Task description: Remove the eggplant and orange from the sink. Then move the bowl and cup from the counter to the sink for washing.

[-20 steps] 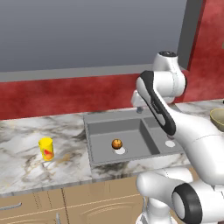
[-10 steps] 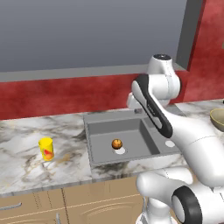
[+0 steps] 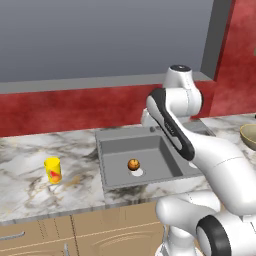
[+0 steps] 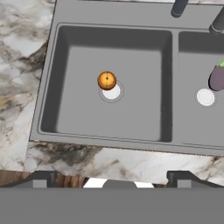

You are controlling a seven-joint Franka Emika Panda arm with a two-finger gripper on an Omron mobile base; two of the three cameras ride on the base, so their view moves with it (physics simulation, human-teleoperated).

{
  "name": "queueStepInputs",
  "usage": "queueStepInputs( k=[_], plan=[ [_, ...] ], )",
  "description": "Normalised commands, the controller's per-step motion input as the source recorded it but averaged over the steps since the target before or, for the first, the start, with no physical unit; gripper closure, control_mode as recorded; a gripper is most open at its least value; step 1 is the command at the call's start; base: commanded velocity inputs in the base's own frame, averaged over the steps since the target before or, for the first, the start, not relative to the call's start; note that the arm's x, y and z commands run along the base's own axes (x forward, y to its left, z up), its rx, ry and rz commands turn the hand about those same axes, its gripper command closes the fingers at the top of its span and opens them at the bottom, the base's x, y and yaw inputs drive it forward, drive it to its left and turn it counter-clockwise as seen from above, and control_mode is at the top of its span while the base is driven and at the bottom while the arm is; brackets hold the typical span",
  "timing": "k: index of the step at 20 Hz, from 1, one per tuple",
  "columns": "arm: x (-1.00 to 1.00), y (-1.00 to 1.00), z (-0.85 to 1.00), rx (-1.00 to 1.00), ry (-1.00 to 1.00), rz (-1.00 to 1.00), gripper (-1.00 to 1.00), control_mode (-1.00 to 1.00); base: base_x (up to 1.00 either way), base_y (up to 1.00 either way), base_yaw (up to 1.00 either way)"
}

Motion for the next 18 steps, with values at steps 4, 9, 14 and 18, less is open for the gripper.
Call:
queueStepInputs(
  k=[4,9,14,18],
  plan=[
    [0.00,0.12,-0.06,0.00,0.00,0.00,-1.00,-1.00,0.00,0.00,0.00],
    [0.00,0.07,-0.04,0.00,0.00,0.00,-1.00,-1.00,0.00,0.00,0.00],
    [0.01,0.03,-0.06,0.00,0.00,0.00,-1.00,-1.00,0.00,0.00,0.00],
    [0.01,0.00,-0.12,0.00,0.00,0.00,-1.00,-1.00,0.00,0.00,0.00]
  ],
)
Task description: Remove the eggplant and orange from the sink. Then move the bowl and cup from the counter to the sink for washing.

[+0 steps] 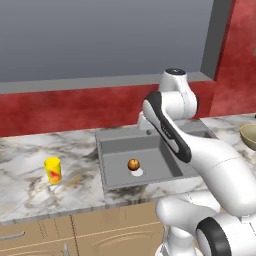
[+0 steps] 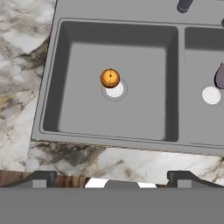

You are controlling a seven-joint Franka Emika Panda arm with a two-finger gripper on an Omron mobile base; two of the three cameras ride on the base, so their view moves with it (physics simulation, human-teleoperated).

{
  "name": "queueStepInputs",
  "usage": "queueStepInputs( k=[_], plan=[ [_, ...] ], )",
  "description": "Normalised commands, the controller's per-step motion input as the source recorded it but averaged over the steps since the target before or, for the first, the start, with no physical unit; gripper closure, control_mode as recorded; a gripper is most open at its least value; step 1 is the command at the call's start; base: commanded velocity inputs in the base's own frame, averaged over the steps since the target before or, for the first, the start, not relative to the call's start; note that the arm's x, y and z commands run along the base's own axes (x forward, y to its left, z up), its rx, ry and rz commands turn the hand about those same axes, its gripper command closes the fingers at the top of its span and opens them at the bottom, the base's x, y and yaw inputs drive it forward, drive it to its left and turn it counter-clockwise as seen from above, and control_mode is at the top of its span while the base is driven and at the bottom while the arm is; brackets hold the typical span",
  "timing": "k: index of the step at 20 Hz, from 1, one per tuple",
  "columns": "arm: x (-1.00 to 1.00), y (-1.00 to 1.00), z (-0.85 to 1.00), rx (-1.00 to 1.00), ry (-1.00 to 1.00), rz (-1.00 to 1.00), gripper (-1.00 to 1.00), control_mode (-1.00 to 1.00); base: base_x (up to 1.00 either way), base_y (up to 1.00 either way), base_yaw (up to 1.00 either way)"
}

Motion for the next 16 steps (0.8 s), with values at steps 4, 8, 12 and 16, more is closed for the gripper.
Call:
queueStepInputs(
  k=[4,8,12,16],
  plan=[
    [0.00,0.02,-0.20,0.00,0.00,0.00,-1.00,-1.00,0.00,0.00,0.00],
    [0.02,0.01,-0.16,0.00,-0.02,0.00,-1.00,-1.00,0.00,0.00,0.00],
    [0.02,0.02,-0.20,0.01,-0.01,0.00,-1.00,-1.00,0.00,0.00,0.00],
    [0.02,0.01,-0.15,0.00,-0.07,0.00,-1.00,-1.00,0.00,0.00,0.00]
  ],
)
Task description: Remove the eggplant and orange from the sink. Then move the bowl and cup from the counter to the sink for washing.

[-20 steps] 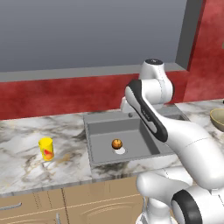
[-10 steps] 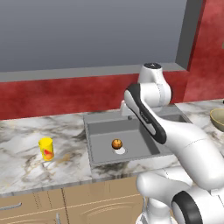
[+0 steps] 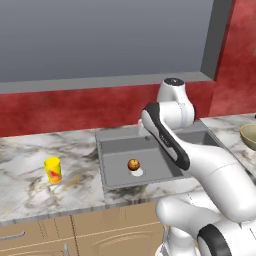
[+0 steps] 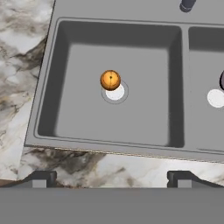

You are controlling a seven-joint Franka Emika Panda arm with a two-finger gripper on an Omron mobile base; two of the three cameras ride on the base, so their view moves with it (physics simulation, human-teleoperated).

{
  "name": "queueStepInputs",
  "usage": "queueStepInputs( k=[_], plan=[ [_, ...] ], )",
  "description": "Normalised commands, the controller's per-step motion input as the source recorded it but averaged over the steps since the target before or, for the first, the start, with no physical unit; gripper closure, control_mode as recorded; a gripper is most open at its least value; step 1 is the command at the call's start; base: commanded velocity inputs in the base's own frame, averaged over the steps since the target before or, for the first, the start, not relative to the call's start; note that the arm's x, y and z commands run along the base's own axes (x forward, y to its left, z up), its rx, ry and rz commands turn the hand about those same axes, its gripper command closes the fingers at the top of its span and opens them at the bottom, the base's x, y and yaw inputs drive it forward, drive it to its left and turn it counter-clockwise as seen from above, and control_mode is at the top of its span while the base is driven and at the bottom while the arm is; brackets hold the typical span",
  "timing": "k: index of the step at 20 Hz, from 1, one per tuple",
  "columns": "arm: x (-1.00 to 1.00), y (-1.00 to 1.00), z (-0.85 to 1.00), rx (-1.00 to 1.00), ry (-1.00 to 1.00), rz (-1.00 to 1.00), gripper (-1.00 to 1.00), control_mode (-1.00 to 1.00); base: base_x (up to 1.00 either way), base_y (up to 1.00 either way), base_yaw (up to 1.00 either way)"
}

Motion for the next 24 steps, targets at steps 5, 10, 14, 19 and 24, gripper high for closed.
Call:
queueStepInputs(
  k=[5,10,14,19,24],
  plan=[
    [0.05,0.00,-0.14,0.00,-0.05,0.00,-1.00,-1.00,0.00,0.00,0.00],
    [0.06,0.00,-0.14,0.00,-0.08,0.00,-1.00,-1.00,0.00,0.00,0.00],
    [0.09,0.00,-0.12,0.00,-0.08,0.00,-1.00,-1.00,0.00,0.00,0.00],
    [0.11,0.00,-0.09,0.00,-0.01,0.00,-1.00,-1.00,0.00,0.00,0.00],
    [0.14,0.01,-0.09,0.00,0.00,0.00,-1.00,-1.00,0.00,0.00,0.00]
  ],
)
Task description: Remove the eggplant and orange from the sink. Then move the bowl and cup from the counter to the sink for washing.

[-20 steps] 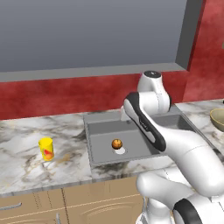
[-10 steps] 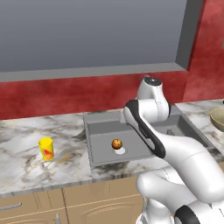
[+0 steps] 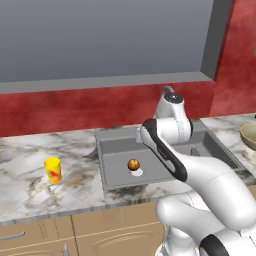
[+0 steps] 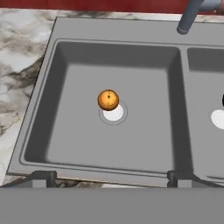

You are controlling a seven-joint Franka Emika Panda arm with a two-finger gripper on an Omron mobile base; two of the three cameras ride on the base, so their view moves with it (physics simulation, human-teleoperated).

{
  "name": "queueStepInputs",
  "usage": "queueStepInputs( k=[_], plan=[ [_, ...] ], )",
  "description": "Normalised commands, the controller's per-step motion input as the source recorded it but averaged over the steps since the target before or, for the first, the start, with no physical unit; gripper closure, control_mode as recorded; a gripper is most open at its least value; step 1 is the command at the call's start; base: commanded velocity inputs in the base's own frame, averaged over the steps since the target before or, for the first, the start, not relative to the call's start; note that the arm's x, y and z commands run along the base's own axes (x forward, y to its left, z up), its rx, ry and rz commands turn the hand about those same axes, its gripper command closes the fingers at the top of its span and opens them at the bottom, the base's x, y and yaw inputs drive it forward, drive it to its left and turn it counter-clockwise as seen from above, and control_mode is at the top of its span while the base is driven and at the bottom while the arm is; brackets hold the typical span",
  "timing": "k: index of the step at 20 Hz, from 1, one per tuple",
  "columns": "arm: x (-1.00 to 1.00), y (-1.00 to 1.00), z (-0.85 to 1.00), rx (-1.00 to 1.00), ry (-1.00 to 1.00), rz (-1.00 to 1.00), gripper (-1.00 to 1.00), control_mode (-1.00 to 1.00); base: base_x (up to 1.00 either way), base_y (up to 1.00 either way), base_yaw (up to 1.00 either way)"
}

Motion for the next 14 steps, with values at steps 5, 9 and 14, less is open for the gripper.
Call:
queueStepInputs(
  k=[5,9,14],
  plan=[
    [0.16,0.02,-0.08,0.00,0.02,0.00,-1.00,-1.00,0.00,0.00,0.00],
    [0.15,0.05,-0.12,0.00,0.00,0.00,-1.00,-1.00,0.00,0.00,0.00],
    [0.14,0.05,-0.14,0.00,0.00,0.00,-1.00,-1.00,0.00,0.00,0.00]
  ],
)
